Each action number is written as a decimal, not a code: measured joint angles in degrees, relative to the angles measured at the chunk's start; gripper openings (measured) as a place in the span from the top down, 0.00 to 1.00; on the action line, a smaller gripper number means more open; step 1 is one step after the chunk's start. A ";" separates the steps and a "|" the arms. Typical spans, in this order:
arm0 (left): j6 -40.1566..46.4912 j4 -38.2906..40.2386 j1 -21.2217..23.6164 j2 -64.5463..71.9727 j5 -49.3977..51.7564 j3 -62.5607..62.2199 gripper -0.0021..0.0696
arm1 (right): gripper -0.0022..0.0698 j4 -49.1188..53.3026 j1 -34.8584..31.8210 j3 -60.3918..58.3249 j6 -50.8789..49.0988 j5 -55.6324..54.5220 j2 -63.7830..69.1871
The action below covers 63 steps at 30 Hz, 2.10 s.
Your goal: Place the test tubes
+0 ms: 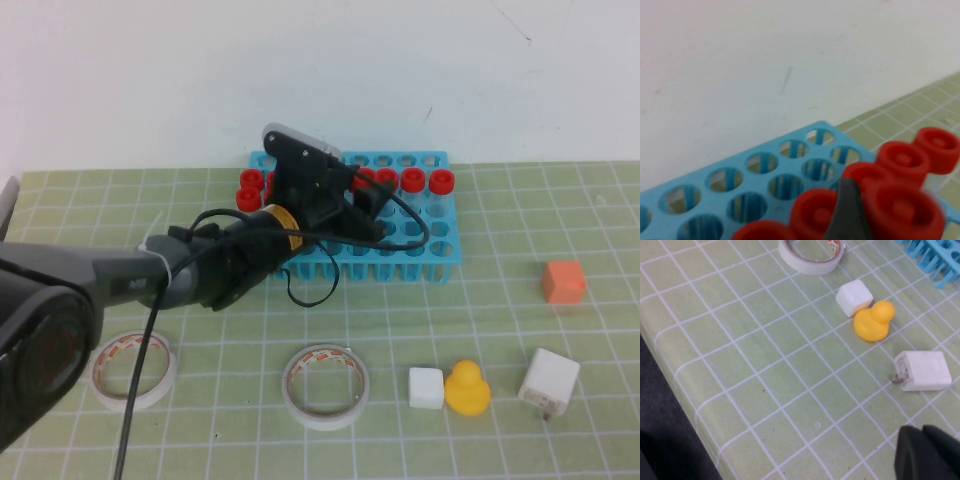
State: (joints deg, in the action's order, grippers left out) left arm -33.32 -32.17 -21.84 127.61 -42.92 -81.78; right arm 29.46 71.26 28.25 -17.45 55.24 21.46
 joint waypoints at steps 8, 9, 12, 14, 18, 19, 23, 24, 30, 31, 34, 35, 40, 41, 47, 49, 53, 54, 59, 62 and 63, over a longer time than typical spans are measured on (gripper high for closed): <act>-2.84 -7.16 0.00 -9.91 7.97 0.00 0.38 | 0.97 0.00 0.00 0.00 0.00 0.00 0.00; -2.83 -7.16 0.00 -11.73 9.81 0.00 0.40 | 0.97 0.00 0.00 0.00 0.00 0.00 0.00; -2.96 -7.86 0.00 -17.68 15.98 0.00 0.51 | 0.97 0.00 0.00 0.00 0.00 0.00 0.00; -3.05 -8.26 0.00 -21.67 20.16 0.00 0.62 | 0.97 0.00 0.00 0.00 0.00 0.00 0.00; -3.07 -10.33 0.00 -31.18 28.59 0.00 0.87 | 0.97 0.00 0.00 0.00 0.00 0.00 0.00; -3.17 -11.05 0.00 -33.82 29.97 0.00 0.90 | 0.97 0.00 0.00 0.00 0.00 0.00 0.00; -4.55 -12.85 0.00 -44.03 34.62 1.33 0.96 | 0.97 0.00 0.00 0.00 0.00 0.00 0.00; -4.59 -13.08 0.00 -46.63 35.28 2.09 0.96 | 0.97 0.00 0.00 0.00 0.00 0.00 0.00; -4.59 -13.61 0.00 -60.78 38.15 9.55 0.97 | 0.97 0.00 0.00 0.00 0.00 0.00 0.00; -4.59 -13.61 0.00 -63.29 38.62 11.54 0.97 | 0.97 0.00 0.00 0.00 0.00 0.00 0.00; -4.59 -13.73 0.00 -70.20 39.25 18.61 0.97 | 0.97 0.00 0.00 0.00 0.00 0.00 0.00; -4.59 -13.89 0.00 -72.51 39.25 21.23 0.97 | 0.97 0.00 0.00 0.00 0.00 0.00 0.00; -4.59 -15.19 0.00 -82.80 39.46 34.22 0.97 | 0.97 0.00 0.00 0.00 0.00 0.00 0.00; -4.59 -15.79 0.00 -84.78 39.49 37.20 0.97 | 0.97 0.00 0.00 0.00 0.00 0.00 0.00; -7.04 -16.56 0.00 -95.83 39.87 53.89 0.97 | 0.97 0.00 0.00 0.00 0.00 0.00 0.00; -8.67 -16.56 0.00 -98.95 39.97 57.83 0.97 | 0.97 0.00 0.00 0.00 0.00 0.00 0.00; -9.16 -16.84 0.00 -102.52 39.97 63.56 0.97 | 0.97 0.00 0.00 0.00 0.00 0.00 0.00; -9.16 -17.21 0.00 -103.06 39.97 64.60 0.97 | 0.97 0.00 0.00 0.00 0.00 0.00 0.00; -9.16 -21.87 0.00 -103.55 39.97 66.17 0.97 | 0.97 0.00 0.00 0.00 0.00 0.00 0.00; -9.16 -24.74 0.00 -103.55 39.97 66.45 0.97 | 0.97 0.00 0.00 0.00 0.00 0.00 0.00; -9.16 -25.67 0.00 -103.55 39.86 66.68 0.97 | 0.97 0.00 0.00 0.00 0.00 0.00 0.00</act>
State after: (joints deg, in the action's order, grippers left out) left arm -42.48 -57.84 -21.84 24.06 -3.06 -15.10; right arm 29.46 71.26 28.25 -17.45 55.24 21.46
